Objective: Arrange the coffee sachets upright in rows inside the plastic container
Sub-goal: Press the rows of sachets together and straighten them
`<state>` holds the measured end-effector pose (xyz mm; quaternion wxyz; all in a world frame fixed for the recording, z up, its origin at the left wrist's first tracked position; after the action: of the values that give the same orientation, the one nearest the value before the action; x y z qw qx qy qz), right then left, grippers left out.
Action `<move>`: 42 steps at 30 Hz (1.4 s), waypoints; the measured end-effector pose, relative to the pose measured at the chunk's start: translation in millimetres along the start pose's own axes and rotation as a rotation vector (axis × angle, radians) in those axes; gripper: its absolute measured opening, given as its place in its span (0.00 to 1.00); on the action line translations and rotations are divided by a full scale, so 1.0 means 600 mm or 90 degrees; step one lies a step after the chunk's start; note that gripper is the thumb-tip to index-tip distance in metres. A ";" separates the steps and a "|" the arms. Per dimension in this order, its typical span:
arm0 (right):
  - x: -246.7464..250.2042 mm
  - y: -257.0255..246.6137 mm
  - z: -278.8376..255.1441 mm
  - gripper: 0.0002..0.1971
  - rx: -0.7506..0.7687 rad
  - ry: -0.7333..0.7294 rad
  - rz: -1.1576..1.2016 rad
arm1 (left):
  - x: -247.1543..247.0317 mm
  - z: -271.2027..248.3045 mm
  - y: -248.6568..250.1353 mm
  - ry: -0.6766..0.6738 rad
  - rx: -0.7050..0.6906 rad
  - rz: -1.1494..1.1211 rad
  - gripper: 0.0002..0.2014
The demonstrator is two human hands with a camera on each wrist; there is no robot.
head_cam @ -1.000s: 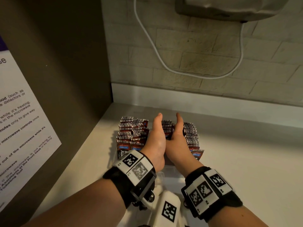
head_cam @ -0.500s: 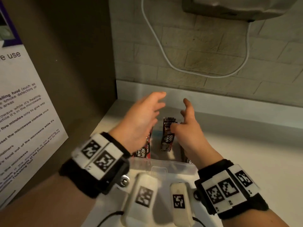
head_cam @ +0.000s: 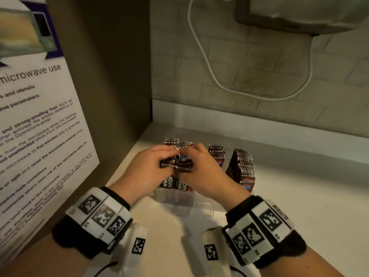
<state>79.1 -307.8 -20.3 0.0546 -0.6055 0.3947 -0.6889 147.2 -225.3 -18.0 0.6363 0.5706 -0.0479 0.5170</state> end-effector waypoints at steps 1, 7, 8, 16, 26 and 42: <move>-0.009 0.003 0.004 0.29 0.003 -0.006 -0.014 | -0.004 -0.001 0.000 -0.005 -0.014 0.020 0.23; -0.032 0.018 0.014 0.24 0.001 -0.011 -0.089 | -0.019 -0.010 -0.025 -0.003 -0.019 0.068 0.19; -0.030 0.017 0.013 0.24 0.010 0.000 -0.080 | -0.018 -0.012 -0.027 0.003 -0.020 0.070 0.19; 0.004 0.025 -0.003 0.18 0.015 0.094 -0.005 | -0.010 -0.016 -0.033 0.024 -0.010 0.074 0.19; 0.015 0.039 -0.012 0.16 -0.022 0.115 0.066 | -0.008 -0.021 -0.019 0.013 0.018 0.081 0.22; 0.054 0.077 -0.041 0.12 -0.068 0.161 0.036 | -0.111 -0.028 0.077 0.005 0.264 -0.556 0.18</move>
<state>30.2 -345.6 -21.9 -0.0090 -0.5043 0.4516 -0.7360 74.7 -261.1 -35.6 0.6670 0.6501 0.3025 0.2025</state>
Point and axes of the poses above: each hand's wrist, its own z-axis towards the middle knuckle, its own x-axis out of the back of the hand, y = z × x, the point moved 10 cm from there along z, towards the middle knuckle, and after that the axes turned 10 degrees about -x, right-handed, at the moved point
